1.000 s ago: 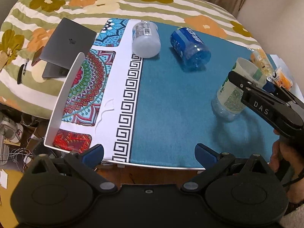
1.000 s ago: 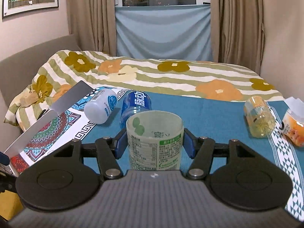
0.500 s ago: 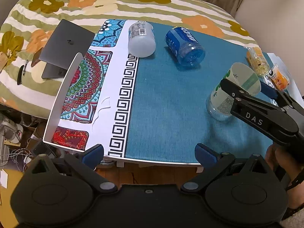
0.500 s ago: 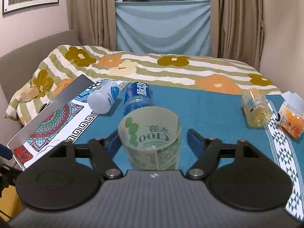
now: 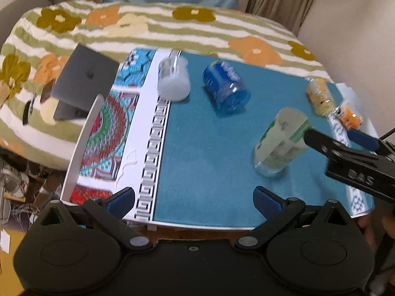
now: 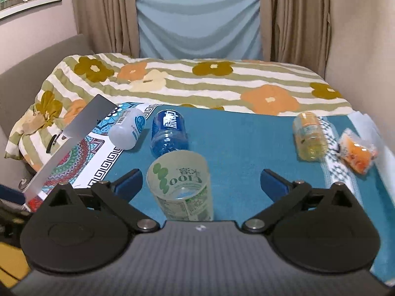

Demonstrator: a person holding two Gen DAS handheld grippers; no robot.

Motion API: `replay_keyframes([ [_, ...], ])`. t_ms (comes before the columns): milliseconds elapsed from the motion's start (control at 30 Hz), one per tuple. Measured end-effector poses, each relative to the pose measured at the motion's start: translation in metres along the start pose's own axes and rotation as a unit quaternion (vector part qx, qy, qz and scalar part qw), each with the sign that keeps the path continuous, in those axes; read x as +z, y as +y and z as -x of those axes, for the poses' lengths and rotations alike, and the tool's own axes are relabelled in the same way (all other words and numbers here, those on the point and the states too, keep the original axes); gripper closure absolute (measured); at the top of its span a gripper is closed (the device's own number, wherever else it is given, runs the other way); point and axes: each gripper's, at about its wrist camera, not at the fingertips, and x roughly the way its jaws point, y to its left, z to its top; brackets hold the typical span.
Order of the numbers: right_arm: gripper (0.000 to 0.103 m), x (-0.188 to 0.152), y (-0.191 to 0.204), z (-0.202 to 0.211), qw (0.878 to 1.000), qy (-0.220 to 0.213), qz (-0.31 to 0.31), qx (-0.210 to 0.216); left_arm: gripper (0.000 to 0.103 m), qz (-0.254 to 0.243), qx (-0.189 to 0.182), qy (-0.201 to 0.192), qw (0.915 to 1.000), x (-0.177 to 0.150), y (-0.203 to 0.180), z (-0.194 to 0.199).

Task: Flip cup upright
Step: 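Lower the upright cup onto the cloth and open the right tool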

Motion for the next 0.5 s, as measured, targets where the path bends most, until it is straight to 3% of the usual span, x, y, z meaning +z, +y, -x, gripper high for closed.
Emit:
replay_keyframes([
  [300, 0.0, 0.038, -0.027, 0.067, 0.994, 0.096, -0.019, -0.044, 0.0, -0.035, 0.02, -0.058, 0.9975, 0.015, -0.024, 0.04],
  [500, 0.0, 0.036, -0.043, 0.088, 0.988, 0.129, -0.029, -0.076, 0.0, -0.046, 0.029, -0.087, 0.9948, 0.01, -0.036, 0.051],
])
